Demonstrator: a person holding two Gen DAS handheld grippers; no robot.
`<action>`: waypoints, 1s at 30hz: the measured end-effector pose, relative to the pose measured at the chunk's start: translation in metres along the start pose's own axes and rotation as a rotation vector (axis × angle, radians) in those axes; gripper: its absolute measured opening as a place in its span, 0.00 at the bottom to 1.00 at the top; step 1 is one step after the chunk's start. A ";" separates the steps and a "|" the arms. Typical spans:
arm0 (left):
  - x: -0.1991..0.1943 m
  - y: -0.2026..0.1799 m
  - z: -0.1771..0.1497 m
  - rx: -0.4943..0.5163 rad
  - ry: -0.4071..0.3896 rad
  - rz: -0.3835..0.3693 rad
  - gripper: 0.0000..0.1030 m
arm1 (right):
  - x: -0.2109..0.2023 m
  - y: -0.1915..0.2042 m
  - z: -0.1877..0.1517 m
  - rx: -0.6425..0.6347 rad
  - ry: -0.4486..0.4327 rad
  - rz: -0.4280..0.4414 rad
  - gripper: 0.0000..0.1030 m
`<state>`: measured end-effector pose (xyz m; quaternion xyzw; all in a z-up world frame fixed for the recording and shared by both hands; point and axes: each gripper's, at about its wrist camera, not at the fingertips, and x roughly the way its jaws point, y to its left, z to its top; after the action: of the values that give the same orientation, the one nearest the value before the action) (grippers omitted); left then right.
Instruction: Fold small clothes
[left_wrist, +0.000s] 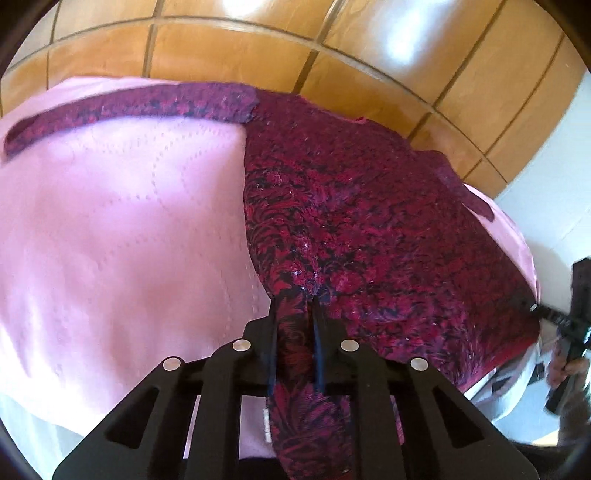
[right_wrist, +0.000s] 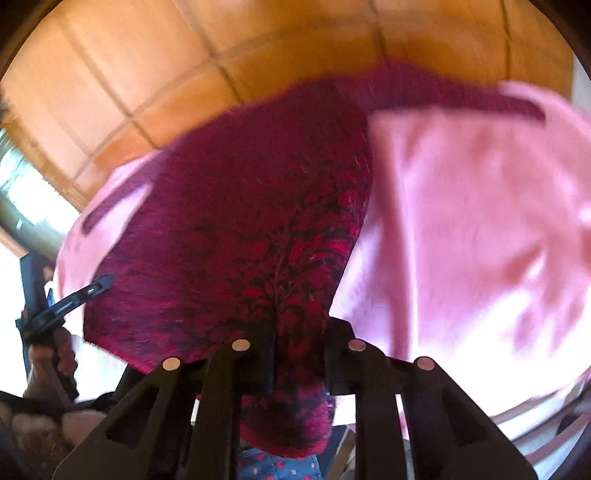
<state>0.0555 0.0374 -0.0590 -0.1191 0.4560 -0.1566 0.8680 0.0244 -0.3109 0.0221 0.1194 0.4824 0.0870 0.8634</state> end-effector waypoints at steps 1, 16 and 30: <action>-0.005 0.001 -0.001 0.011 0.002 -0.001 0.13 | -0.010 0.005 0.000 -0.039 -0.011 0.004 0.15; -0.028 -0.009 0.029 0.031 -0.133 0.070 0.50 | 0.008 -0.062 -0.008 0.181 -0.006 0.004 0.38; 0.081 -0.057 0.049 0.179 -0.025 0.122 0.50 | 0.048 -0.279 0.116 0.850 -0.389 0.029 0.45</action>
<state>0.1299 -0.0432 -0.0732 -0.0151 0.4359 -0.1420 0.8886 0.1580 -0.5791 -0.0395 0.4836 0.3026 -0.1302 0.8109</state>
